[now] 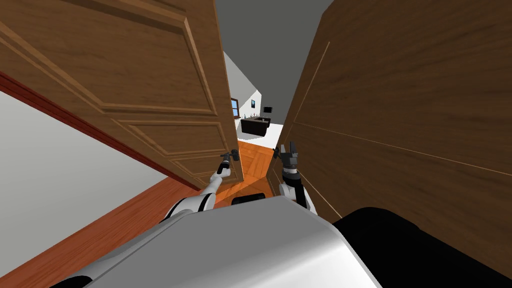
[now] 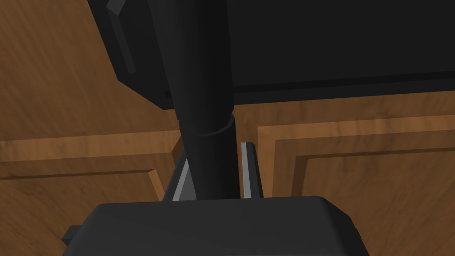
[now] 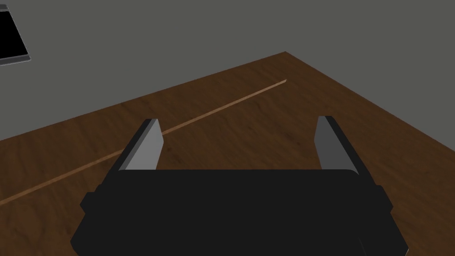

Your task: Push the door open

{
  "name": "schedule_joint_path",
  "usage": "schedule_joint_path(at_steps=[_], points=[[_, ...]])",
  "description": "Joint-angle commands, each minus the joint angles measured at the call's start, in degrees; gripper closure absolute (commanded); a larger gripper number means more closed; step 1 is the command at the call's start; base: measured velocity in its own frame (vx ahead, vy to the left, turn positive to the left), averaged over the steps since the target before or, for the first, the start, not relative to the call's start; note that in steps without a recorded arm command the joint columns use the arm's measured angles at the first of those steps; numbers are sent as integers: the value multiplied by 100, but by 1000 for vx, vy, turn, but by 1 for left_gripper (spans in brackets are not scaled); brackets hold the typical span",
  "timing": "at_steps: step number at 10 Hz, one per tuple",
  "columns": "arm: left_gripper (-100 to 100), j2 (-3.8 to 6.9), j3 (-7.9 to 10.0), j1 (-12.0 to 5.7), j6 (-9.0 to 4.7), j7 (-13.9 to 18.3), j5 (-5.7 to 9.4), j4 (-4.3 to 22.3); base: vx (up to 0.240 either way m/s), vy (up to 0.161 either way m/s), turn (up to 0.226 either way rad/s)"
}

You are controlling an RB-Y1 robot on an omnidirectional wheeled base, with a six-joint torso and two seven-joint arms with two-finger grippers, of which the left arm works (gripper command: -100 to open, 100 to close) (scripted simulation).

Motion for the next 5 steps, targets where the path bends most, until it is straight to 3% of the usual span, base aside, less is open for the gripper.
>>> schedule_joint_path(at_steps=[1, 5], points=[[100, 24, 131, -56, -61, -199, 97, 60, 78, -8, 15], [100, 1, 386, -165, -180, -587, 287, 178, 120, 6, 1]])
